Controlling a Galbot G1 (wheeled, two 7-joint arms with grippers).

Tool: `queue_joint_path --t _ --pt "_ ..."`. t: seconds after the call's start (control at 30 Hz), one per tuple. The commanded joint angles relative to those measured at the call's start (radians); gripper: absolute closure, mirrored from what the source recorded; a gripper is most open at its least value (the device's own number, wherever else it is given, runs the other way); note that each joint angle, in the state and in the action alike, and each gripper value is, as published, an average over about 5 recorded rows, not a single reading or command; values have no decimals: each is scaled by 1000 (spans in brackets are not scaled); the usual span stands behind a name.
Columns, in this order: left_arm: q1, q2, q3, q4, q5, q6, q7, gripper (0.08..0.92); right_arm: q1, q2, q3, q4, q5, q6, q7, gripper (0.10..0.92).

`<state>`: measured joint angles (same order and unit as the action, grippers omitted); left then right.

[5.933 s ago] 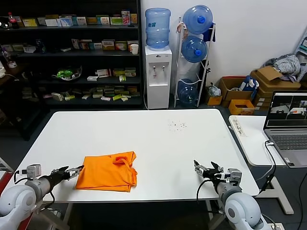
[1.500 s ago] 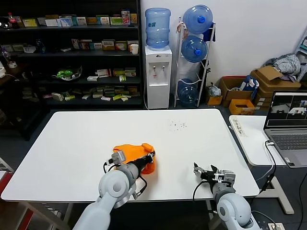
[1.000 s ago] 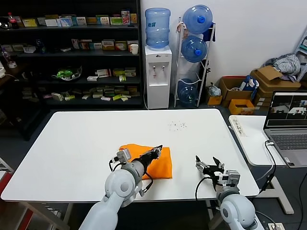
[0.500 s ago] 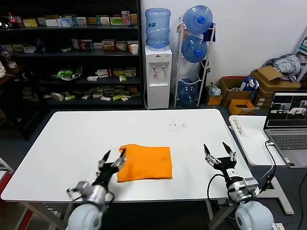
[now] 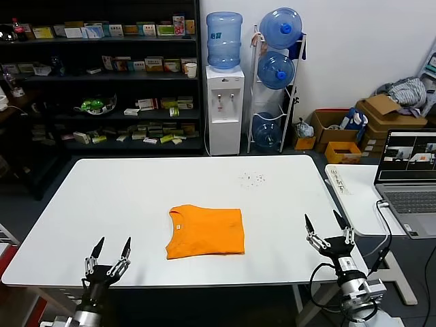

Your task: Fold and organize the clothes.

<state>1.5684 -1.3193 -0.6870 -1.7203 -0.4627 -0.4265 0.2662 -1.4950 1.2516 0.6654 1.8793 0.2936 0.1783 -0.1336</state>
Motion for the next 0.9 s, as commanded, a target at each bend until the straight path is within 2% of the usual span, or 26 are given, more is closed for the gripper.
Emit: queue_joint_path --t 0.03,0.9 --pt "84 -13 -103 -11 31 -137 92 177 -42 65 46 -19 -36 115 -32 203" --pt "69 -4 -67 -25 57 -131 73 177 -20 77 49 -58 -27 116 -71 203"
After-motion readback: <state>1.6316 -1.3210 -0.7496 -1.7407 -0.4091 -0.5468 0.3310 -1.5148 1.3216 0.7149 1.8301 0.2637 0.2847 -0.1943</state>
